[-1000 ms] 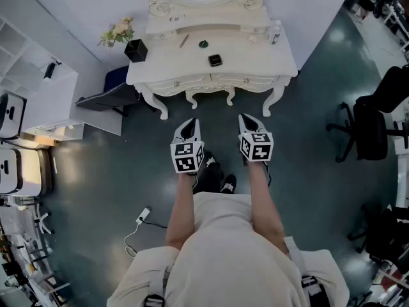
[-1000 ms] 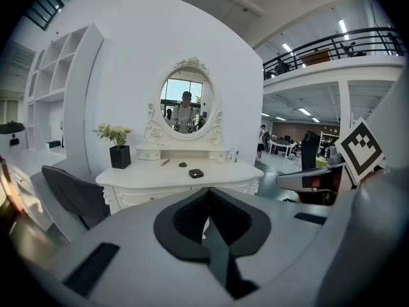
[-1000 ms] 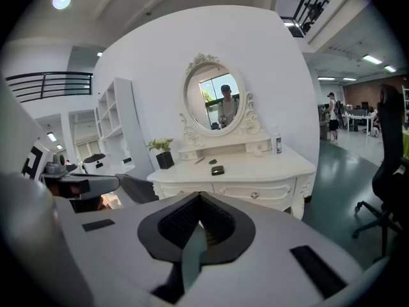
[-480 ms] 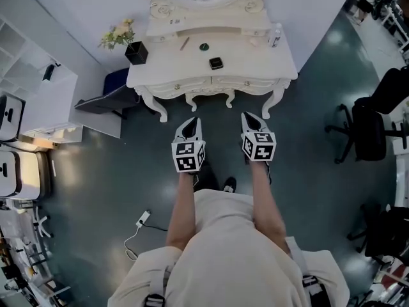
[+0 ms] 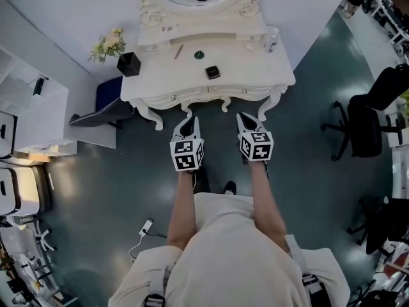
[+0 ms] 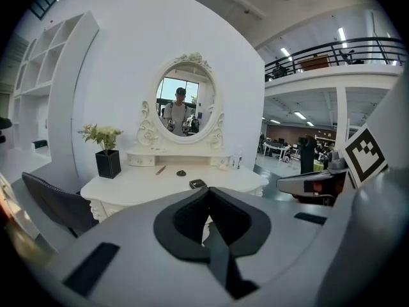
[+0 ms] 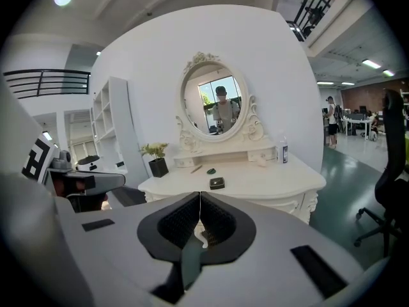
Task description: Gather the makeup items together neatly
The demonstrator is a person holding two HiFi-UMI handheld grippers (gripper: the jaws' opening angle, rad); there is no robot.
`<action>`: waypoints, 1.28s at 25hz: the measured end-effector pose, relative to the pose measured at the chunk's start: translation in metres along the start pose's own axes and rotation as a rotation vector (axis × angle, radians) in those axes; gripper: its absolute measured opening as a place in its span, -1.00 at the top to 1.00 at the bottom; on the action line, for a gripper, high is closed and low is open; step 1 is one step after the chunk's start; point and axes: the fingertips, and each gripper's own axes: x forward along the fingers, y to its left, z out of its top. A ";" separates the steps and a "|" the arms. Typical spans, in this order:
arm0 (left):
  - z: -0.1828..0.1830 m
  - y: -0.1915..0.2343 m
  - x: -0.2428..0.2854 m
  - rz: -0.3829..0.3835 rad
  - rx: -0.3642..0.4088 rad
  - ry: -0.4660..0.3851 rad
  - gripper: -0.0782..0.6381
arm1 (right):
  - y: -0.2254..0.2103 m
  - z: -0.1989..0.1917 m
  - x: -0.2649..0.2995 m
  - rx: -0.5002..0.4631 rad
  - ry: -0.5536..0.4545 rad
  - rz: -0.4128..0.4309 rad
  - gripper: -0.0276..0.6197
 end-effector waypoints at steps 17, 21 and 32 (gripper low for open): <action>0.032 0.104 0.098 -0.075 0.003 0.051 0.74 | 0.008 0.028 0.124 0.026 0.046 -0.047 0.78; 0.042 0.121 0.125 -0.122 -0.009 0.060 0.74 | 0.005 0.042 0.153 0.029 0.053 -0.070 0.78; 0.073 0.162 0.172 -0.155 0.049 0.033 0.74 | 0.000 0.086 0.195 0.053 -0.024 -0.132 0.78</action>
